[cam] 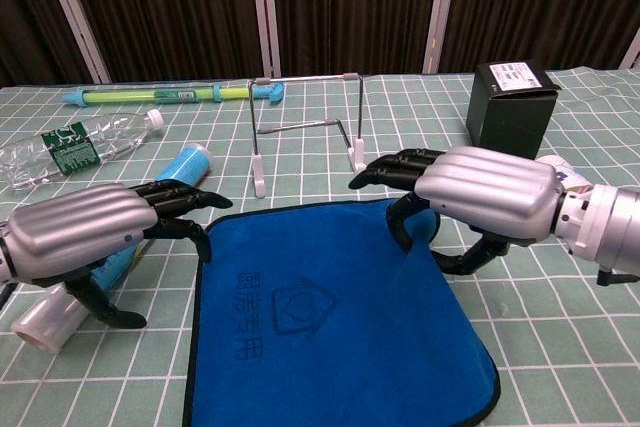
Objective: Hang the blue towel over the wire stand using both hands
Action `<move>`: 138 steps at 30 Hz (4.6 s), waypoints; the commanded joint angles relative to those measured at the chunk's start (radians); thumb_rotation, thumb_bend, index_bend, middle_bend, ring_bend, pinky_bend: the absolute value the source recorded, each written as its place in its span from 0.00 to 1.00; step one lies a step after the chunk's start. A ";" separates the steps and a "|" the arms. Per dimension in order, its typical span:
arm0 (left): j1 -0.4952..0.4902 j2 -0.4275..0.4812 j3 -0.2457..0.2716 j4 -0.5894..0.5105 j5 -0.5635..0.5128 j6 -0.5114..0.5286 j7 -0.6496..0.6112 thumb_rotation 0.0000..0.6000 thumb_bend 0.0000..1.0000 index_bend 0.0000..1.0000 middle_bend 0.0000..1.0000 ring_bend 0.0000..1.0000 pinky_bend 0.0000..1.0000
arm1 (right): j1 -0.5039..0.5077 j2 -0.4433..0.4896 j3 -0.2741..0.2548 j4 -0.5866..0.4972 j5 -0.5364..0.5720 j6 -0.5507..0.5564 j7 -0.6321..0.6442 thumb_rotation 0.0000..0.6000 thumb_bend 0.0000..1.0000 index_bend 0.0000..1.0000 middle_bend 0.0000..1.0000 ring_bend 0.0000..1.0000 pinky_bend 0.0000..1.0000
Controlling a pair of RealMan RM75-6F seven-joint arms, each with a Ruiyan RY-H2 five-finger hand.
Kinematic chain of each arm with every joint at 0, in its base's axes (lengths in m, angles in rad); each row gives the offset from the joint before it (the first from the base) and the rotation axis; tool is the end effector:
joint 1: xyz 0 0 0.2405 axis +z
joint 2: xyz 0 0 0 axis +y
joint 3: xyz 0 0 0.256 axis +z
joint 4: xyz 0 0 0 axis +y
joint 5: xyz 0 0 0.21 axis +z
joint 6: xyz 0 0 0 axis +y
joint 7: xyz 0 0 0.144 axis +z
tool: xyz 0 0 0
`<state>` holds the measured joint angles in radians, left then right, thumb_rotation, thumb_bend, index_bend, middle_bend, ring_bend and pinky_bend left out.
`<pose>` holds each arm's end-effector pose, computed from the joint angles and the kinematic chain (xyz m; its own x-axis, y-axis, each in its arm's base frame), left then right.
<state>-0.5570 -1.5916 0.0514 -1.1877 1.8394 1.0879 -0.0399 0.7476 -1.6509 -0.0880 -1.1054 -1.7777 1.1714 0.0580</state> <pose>-0.2160 0.2629 -0.0417 0.5971 0.2147 0.7729 0.6395 -0.7091 -0.2970 -0.1683 -0.3025 -0.0471 0.5852 -0.0870 0.8062 -0.5334 -0.7902 0.3019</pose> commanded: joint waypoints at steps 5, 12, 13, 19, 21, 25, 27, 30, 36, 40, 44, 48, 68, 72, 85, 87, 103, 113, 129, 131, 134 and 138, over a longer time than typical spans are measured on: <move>-0.032 -0.042 0.003 0.018 -0.016 -0.005 0.017 1.00 0.13 0.34 0.00 0.00 0.00 | -0.010 0.006 0.001 -0.007 0.002 0.008 0.004 1.00 0.40 0.65 0.07 0.00 0.08; -0.047 -0.053 0.005 0.016 -0.040 -0.012 0.033 1.00 0.13 0.34 0.00 0.00 0.00 | -0.019 0.012 0.000 -0.002 0.003 0.017 0.022 1.00 0.40 0.65 0.02 0.00 0.08; -0.048 -0.054 0.006 0.015 -0.044 -0.015 0.032 1.00 0.13 0.34 0.00 0.00 0.00 | -0.020 0.012 0.001 -0.002 0.003 0.020 0.024 1.00 0.40 0.65 0.01 0.00 0.08; -0.061 -0.066 0.013 0.017 -0.062 -0.027 0.047 1.00 0.13 0.34 0.00 0.00 0.00 | -0.026 0.015 0.004 -0.001 0.003 0.028 0.032 1.00 0.40 0.65 0.00 0.00 0.08; -0.067 -0.071 0.013 0.019 -0.064 -0.031 0.059 1.00 0.13 0.34 0.00 0.00 0.00 | -0.026 0.016 0.004 -0.001 0.001 0.031 0.034 1.00 0.40 0.65 0.00 0.00 0.08; -0.081 -0.083 0.010 0.018 -0.076 -0.044 0.081 1.00 0.13 0.34 0.00 0.00 0.00 | -0.029 0.020 0.006 -0.003 0.000 0.036 0.043 1.00 0.40 0.65 0.00 0.00 0.08; -0.087 -0.087 0.009 0.016 -0.079 -0.047 0.091 1.00 0.13 0.34 0.00 0.00 0.00 | -0.030 0.022 0.004 -0.003 -0.002 0.038 0.045 1.00 0.40 0.65 0.00 0.00 0.08; -0.094 -0.093 0.006 0.009 -0.086 -0.047 0.098 1.00 0.13 0.34 0.00 0.00 0.00 | -0.032 0.024 0.001 0.000 -0.008 0.040 0.047 1.00 0.40 0.65 0.00 0.00 0.09; -0.103 -0.098 0.004 0.003 -0.098 -0.048 0.107 1.00 0.16 0.34 0.00 0.00 0.00 | -0.033 0.027 0.000 -0.001 -0.011 0.040 0.050 1.00 0.40 0.65 0.00 0.00 0.10; -0.107 -0.100 0.007 0.001 -0.106 -0.052 0.111 1.00 0.17 0.34 0.00 0.00 0.00 | -0.033 0.027 0.000 -0.002 -0.012 0.038 0.049 1.00 0.40 0.65 0.00 0.00 0.10; -0.111 -0.099 0.011 -0.001 -0.110 -0.054 0.111 1.00 0.25 0.34 0.00 0.00 0.00 | -0.034 0.028 -0.001 -0.004 -0.013 0.039 0.048 1.00 0.40 0.65 0.00 0.00 0.10; -0.114 -0.095 0.013 -0.004 -0.113 -0.048 0.105 1.00 0.27 0.34 0.00 0.00 0.00 | -0.036 0.030 -0.001 -0.007 -0.015 0.041 0.046 1.00 0.40 0.65 0.00 0.00 0.10; -0.140 -0.112 0.011 -0.024 -0.149 -0.083 0.136 1.00 0.45 0.38 0.00 0.00 0.00 | -0.042 0.053 -0.001 -0.022 -0.019 0.046 0.046 1.00 0.40 0.65 0.00 0.00 0.11; -0.142 -0.123 0.008 -0.017 -0.157 -0.083 0.128 1.00 0.53 0.44 0.00 0.00 0.00 | -0.045 0.060 -0.003 -0.026 -0.022 0.052 0.051 1.00 0.40 0.65 0.00 0.00 0.11; -0.143 -0.132 -0.003 -0.020 -0.182 -0.081 0.144 1.00 0.56 0.70 0.00 0.00 0.00 | -0.048 0.071 -0.004 -0.030 -0.036 0.073 0.069 1.00 0.40 0.65 0.00 0.00 0.11; -0.143 -0.129 -0.006 -0.027 -0.187 -0.080 0.148 1.00 0.57 0.73 0.00 0.00 0.00 | -0.048 0.075 -0.001 -0.034 -0.036 0.077 0.071 1.00 0.40 0.65 0.00 0.00 0.11; -0.136 -0.035 -0.149 -0.174 -0.250 0.068 0.075 1.00 0.57 0.81 0.00 0.00 0.00 | -0.039 0.238 0.144 -0.233 0.061 0.146 0.098 1.00 0.40 0.65 0.00 0.00 0.11; -0.157 0.038 -0.273 -0.254 -0.355 0.071 0.058 1.00 0.56 0.81 0.00 0.00 0.00 | -0.020 0.294 0.266 -0.316 0.192 0.117 0.152 1.00 0.40 0.65 0.00 0.00 0.11; -0.224 0.126 -0.433 -0.275 -0.539 0.023 0.088 1.00 0.57 0.81 0.00 0.00 0.00 | 0.083 0.278 0.442 -0.287 0.437 -0.056 0.159 1.00 0.40 0.65 0.00 0.00 0.11; -0.231 0.127 -0.439 -0.263 -0.561 0.011 0.089 1.00 0.57 0.81 0.00 0.00 0.00 | 0.098 0.268 0.456 -0.268 0.460 -0.076 0.157 1.00 0.40 0.65 0.00 0.00 0.11; -0.242 0.122 -0.440 -0.230 -0.595 -0.015 0.089 1.00 0.57 0.81 0.00 0.00 0.00 | 0.125 0.250 0.475 -0.230 0.498 -0.116 0.155 1.00 0.40 0.65 0.00 0.00 0.11; -0.254 0.100 -0.437 -0.178 -0.624 -0.035 0.073 1.00 0.57 0.81 0.00 0.00 0.00 | 0.155 0.223 0.489 -0.169 0.536 -0.160 0.152 1.00 0.40 0.65 0.00 0.00 0.11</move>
<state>-0.8042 -1.4812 -0.3863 -1.3833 1.2277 1.0628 0.0400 0.8872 -1.4132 0.3918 -1.2974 -1.2600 1.0305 0.2117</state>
